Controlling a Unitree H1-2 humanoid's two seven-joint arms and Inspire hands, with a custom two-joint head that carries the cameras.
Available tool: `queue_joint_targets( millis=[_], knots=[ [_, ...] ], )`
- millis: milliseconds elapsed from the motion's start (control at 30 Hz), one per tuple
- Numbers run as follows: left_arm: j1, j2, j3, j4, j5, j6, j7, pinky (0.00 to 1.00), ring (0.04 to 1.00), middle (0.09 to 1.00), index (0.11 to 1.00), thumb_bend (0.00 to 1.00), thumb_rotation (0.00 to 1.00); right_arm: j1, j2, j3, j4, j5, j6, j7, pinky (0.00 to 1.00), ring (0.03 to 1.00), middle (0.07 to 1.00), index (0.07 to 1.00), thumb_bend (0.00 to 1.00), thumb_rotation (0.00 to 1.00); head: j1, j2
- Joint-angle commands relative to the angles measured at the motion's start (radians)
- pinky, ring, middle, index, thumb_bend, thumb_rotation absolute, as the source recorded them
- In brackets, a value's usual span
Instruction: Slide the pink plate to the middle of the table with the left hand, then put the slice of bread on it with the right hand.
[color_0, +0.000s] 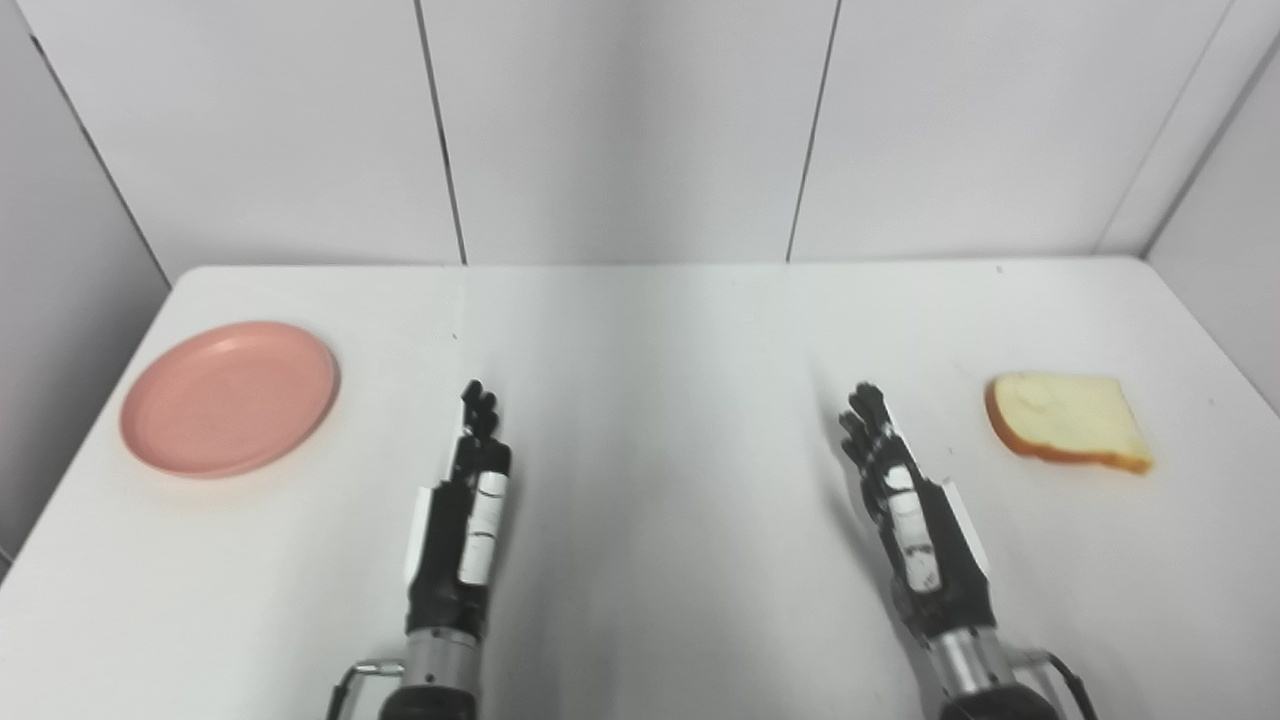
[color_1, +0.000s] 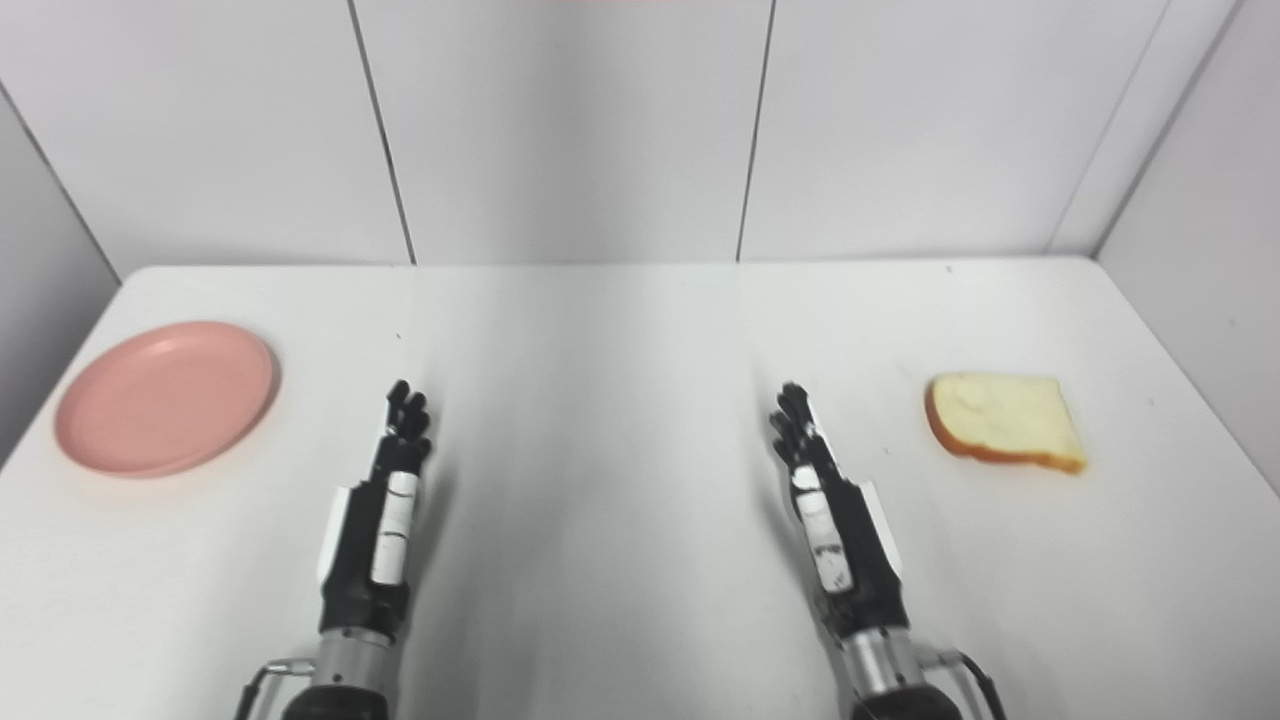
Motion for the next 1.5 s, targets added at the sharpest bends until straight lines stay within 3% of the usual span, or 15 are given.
queue_joint_targets(
  millis=[0, 267, 700, 933, 1167, 1467],
  knots=[
    [0.020, -0.013, -0.005, 0.071, 0.006, -0.055, 0.023, 1.00, 1.000, 1.000, 1.000, 0.64, 1.00, 0.048, -0.012, -0.012, 0.112, 0.006, -0.050, 0.009, 1.00, 0.980, 0.993, 0.979, 0.85, 1.00, 0.003, -0.002],
    [0.008, -0.016, -0.012, 0.150, 0.034, -0.131, 0.050, 0.99, 1.000, 1.000, 1.000, 0.64, 0.99, 0.033, -0.014, -0.014, 0.176, 0.023, -0.081, 0.025, 1.00, 1.000, 1.000, 1.000, 0.82, 1.00, 0.041, -0.074],
    [-0.002, -0.022, -0.006, 0.200, 0.043, -0.173, 0.073, 1.00, 1.000, 1.000, 1.000, 0.61, 1.00, 0.023, -0.015, -0.016, 0.211, 0.020, -0.097, 0.027, 1.00, 0.999, 1.000, 1.000, 0.80, 1.00, 0.048, -0.092],
    [0.010, -0.012, 0.028, 0.175, -0.033, -0.205, 0.050, 1.00, 1.000, 1.000, 1.000, 0.64, 0.99, 0.042, 0.008, 0.000, 0.192, -0.005, -0.092, 0.015, 1.00, 1.000, 1.000, 1.000, 0.78, 1.00, 0.021, -0.117],
    [-0.037, 0.020, 0.117, 0.040, -0.201, -0.144, 0.032, 1.00, 0.961, 0.973, 0.960, 0.76, 0.96, 0.061, 0.032, 0.010, 0.172, -0.038, -0.077, -0.001, 1.00, 0.986, 0.984, 1.000, 0.81, 1.00, -0.011, -0.113],
    [-0.230, 0.146, 0.246, -0.059, -0.228, -0.033, 0.041, 0.97, 0.887, 0.865, 0.846, 0.83, 0.96, 0.052, 0.037, 0.006, 0.176, -0.037, -0.084, 0.007, 1.00, 0.963, 0.971, 1.000, 0.82, 1.00, -0.013, -0.112]
  ],
)
